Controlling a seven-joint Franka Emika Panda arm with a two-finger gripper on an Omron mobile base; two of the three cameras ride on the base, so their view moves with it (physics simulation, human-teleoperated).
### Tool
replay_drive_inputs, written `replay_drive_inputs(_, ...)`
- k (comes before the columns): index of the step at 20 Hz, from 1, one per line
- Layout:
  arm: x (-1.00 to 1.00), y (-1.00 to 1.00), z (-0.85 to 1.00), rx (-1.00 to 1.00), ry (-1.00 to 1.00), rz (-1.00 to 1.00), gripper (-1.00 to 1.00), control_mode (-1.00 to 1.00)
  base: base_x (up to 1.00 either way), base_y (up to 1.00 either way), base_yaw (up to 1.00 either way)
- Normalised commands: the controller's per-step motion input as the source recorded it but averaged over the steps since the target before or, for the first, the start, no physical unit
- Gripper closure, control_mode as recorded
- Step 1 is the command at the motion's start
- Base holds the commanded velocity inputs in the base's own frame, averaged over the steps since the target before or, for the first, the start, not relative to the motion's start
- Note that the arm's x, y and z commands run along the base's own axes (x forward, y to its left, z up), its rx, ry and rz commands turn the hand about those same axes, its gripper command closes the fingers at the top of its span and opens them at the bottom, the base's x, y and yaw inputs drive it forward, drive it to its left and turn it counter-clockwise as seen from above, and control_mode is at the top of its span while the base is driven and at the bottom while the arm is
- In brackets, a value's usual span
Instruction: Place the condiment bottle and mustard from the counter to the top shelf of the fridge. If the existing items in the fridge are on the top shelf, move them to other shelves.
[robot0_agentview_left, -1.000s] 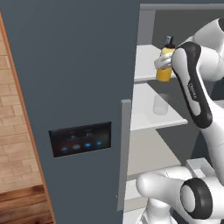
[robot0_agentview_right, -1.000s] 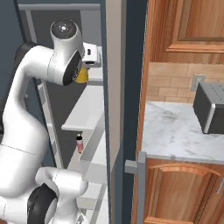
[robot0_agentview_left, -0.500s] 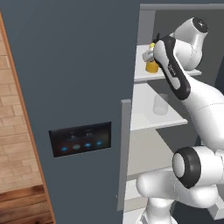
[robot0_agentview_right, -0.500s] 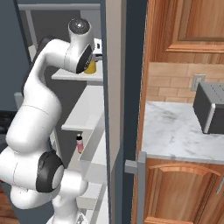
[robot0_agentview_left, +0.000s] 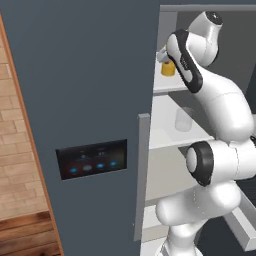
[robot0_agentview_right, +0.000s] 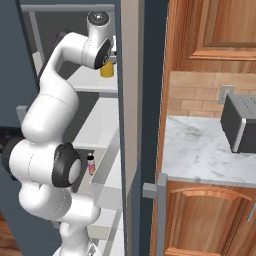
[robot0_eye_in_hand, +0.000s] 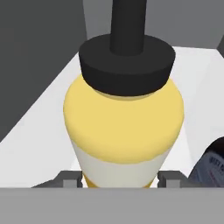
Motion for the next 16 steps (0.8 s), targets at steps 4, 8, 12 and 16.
replay_drive_inputs(4, 0.05, 0.02, -0.3, 0.0, 0.08, 0.0, 1.0, -1.0, 0.0, 0.0, 0.0)
replay_drive_inputs(8, -0.4, 0.09, -0.25, 0.0, 0.0, 0.0, 1.0, -1.0, 0.0, 0.0, 0.0)
replay_drive_inputs(12, -0.16, 0.08, -0.04, 0.0, 0.0, 0.0, 1.0, -1.0, 0.0, 0.0, 0.0)
replay_drive_inputs(16, 0.0, 0.1, 0.0, 0.0, -0.01, 0.0, 1.0, -1.0, 0.0, 0.0, 0.0)
